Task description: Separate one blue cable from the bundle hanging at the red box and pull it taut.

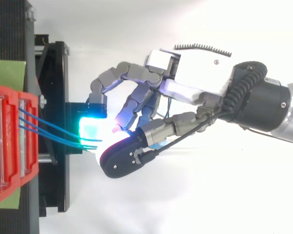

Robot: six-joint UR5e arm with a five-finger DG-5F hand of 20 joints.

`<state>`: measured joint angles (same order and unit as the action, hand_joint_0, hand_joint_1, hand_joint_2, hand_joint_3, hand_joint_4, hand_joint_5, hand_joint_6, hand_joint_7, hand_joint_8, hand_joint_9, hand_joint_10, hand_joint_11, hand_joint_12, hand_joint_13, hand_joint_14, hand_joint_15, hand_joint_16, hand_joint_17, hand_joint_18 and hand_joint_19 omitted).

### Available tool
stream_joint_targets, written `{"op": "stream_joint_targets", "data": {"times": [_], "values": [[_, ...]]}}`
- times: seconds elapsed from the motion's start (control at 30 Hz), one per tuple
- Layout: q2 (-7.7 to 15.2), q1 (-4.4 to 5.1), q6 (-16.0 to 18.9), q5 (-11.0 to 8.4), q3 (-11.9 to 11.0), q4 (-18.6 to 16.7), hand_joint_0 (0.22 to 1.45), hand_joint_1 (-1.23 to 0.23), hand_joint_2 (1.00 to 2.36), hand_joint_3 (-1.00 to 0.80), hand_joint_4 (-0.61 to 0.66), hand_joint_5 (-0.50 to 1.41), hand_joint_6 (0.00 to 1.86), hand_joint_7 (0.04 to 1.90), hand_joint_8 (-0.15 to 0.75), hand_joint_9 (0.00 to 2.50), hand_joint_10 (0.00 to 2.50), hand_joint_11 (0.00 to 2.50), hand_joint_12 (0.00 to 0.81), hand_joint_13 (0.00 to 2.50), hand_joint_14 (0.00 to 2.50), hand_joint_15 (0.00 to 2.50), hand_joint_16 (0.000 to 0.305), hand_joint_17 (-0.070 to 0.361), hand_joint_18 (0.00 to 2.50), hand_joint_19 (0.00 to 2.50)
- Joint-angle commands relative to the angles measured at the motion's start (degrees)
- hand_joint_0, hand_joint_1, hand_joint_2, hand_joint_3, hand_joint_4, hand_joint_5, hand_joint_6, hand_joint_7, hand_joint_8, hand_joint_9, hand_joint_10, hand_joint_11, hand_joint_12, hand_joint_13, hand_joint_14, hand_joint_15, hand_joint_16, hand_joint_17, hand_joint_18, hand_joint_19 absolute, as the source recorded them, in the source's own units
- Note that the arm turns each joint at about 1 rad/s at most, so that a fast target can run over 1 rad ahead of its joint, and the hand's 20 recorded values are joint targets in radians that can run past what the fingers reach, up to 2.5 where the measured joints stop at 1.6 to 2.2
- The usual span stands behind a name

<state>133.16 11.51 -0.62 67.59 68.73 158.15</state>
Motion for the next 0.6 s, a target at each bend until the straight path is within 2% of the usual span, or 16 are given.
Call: {"op": "stream_joint_targets", "data": {"times": [0.0,0.17,0.27,0.33,0.47,0.57], "values": [[0.0,0.0,0.0,-0.01,0.0,0.05,0.78,-0.89,1.0,-0.5,-0.04,-0.22,0.94,0.91,0.209,1.24,0.01,1.47,0.261,1.55,0.01,1.52,0.043,0.098,0.82,0.65],[0.09,0.0,0.0,-0.09,0.0,0.05,0.75,-0.92,1.0,-0.5,-0.05,-0.21,0.94,0.93,0.208,1.25,0.01,1.48,0.258,1.54,0.01,1.53,0.043,0.097,0.81,0.65],[0.0,0.0,0.0,-0.09,0.0,0.05,0.81,-0.85,1.0,-0.5,-0.1,-0.21,0.93,1.15,0.196,1.26,0.01,1.49,0.255,1.51,0.01,1.52,0.043,0.096,0.78,0.67],[0.0,0.0,0.09,-0.09,0.0,0.05,0.83,-0.82,1.01,-0.41,-0.11,-0.22,0.94,1.24,0.199,1.26,0.01,1.48,0.263,1.48,0.01,1.51,0.042,0.095,0.73,0.71],[0.0,0.0,0.18,0.08,0.0,0.49,0.85,-0.81,1.02,-0.33,-0.11,-0.23,0.96,1.15,0.194,1.22,0.01,1.47,0.273,1.38,0.01,1.45,0.042,0.095,0.66,0.73],[0.0,0.0,0.18,0.08,0.0,0.76,0.85,-0.81,1.01,-0.43,-0.09,-0.24,0.96,1.04,0.198,1.18,0.01,1.45,0.293,1.33,0.01,1.4,0.043,0.097,0.66,0.7]]}}
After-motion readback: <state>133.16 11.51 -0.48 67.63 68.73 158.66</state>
